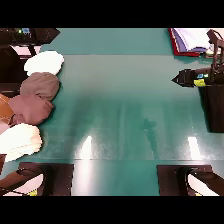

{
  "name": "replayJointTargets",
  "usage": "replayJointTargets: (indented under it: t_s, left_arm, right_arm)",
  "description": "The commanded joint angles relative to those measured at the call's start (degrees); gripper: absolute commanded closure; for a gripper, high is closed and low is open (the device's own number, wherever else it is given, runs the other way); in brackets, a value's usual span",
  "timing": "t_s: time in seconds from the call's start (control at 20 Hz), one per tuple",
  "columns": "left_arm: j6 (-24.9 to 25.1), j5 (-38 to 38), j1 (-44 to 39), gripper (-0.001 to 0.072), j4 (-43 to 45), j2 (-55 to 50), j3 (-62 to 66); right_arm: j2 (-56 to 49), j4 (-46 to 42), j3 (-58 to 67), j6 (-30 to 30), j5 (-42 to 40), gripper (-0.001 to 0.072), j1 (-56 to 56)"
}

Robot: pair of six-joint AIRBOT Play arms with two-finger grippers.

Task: Fold the shirts.

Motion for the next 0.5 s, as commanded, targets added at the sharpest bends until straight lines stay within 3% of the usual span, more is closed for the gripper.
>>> replayJointTargets:
  t_s: [0.0, 0.45]
  left_arm:
    - [0.00, 0.11, -0.02, 0.0683, 0.02, 0.07, 0.02]
    - [0.00, 0.11, -0.02, 0.0682, 0.02, 0.04, 0.02]
  right_arm:
    - [0.02, 0.13, 0.07, 0.02, 0.17, 0.0696, 0.24]
    - [0.00, 0.42, 0.07, 0.02, 0.11, 0.0696, 0.22]
